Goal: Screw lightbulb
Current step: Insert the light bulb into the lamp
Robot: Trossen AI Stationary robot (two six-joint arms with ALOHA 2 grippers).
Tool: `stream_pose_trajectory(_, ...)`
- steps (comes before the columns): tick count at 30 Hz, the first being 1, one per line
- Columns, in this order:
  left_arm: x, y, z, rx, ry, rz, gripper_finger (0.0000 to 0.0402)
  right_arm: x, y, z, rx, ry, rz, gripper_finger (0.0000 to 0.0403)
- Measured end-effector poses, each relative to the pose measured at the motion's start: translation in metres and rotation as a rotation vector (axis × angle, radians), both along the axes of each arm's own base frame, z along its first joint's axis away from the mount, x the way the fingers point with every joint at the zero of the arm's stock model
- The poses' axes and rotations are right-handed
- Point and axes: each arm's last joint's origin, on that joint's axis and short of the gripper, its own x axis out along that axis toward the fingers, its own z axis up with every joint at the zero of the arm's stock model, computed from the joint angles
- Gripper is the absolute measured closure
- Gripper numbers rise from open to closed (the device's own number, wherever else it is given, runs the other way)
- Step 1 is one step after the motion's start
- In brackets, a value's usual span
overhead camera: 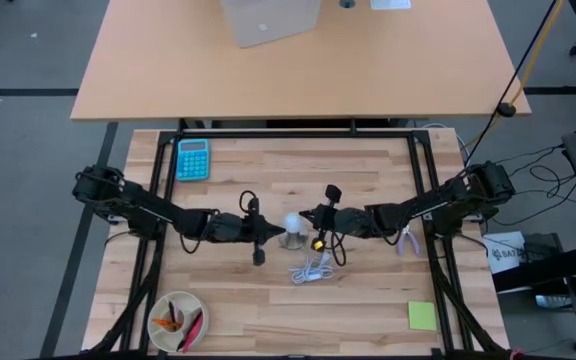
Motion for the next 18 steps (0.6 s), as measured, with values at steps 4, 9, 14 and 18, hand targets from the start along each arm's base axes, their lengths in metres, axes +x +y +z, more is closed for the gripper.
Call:
stream_pose_trajectory(4, 0.0, 0.001, -0.001, 0.0, 0.015, 0.014, 0.0401, -0.001, 0.005, 0.0, -0.002, 0.0, 0.008, 0.0403)
stream_pose_trajectory(9, -0.001, 0.008, -0.004, -0.012, 0.037, 0.08, 0.0401, -0.003, 0.01, -0.001, 0.008, 0.015, 0.002, 0.0403)
stream_pose_trajectory(14, -0.001, 0.017, -0.005, 0.009, 0.039, 0.195, 0.0401, -0.006, 0.024, -0.002, 0.049, 0.027, 0.074, 0.0403)
stream_pose_trajectory(18, -0.001, 0.024, -0.007, -0.007, 0.053, 0.259, 0.0401, -0.009, 0.032, -0.008, 0.041, 0.065, 0.099, 0.0403)
